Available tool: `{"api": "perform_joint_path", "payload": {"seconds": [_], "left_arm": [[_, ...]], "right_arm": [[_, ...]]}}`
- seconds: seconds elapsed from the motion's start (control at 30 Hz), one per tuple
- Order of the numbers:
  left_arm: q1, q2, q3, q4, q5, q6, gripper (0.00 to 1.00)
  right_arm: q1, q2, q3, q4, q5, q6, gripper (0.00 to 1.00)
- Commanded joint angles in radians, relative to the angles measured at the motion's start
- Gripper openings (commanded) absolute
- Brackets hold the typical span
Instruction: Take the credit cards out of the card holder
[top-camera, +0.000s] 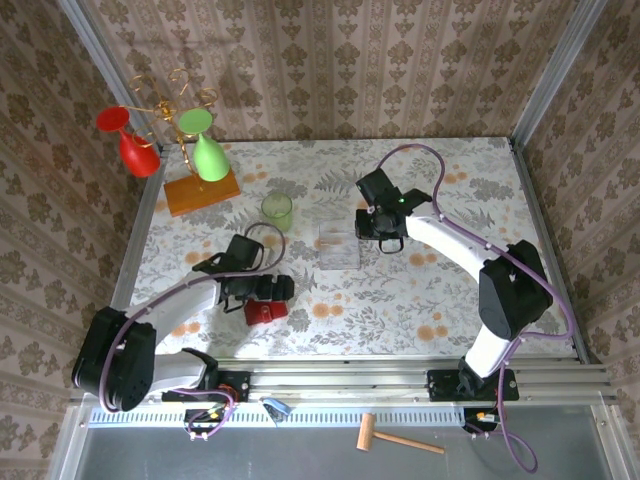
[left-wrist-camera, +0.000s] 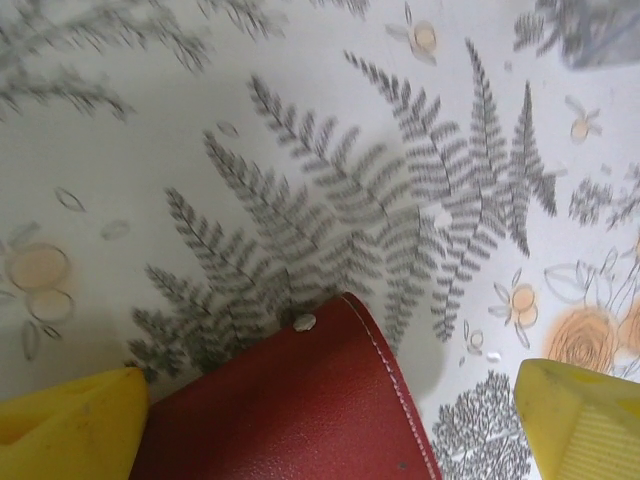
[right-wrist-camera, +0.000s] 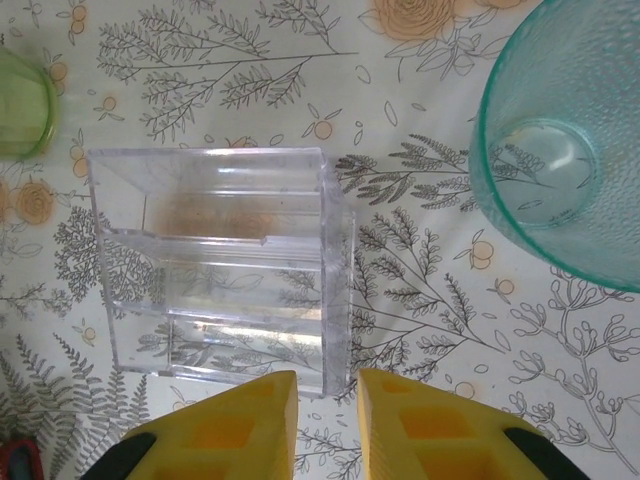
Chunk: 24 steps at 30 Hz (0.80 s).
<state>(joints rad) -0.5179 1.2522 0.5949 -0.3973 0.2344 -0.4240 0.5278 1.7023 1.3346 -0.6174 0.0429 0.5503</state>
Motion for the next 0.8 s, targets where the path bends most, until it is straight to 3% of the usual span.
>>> {"api": "perform_joint_path", "payload": {"seconds": [0.0, 0.4, 0.77], "left_arm": [[-0.053, -0.028, 0.016, -0.114, -0.054, -0.049, 0.95], [-0.235, -0.081, -0.017, -0.219, -0.125, -0.185, 0.95], [-0.358, 0.047, 0.077, -0.307, -0.196, -0.208, 0.91]], "right_arm": [[-0.005, -0.038, -0.027, 0.019, -0.025, 0.006, 0.23], [-0.005, -0.058, -0.077, 0.042, -0.04, 0.014, 0.24], [-0.005, -0.056, -0.096, 0.056, -0.052, 0.024, 0.24]]}}
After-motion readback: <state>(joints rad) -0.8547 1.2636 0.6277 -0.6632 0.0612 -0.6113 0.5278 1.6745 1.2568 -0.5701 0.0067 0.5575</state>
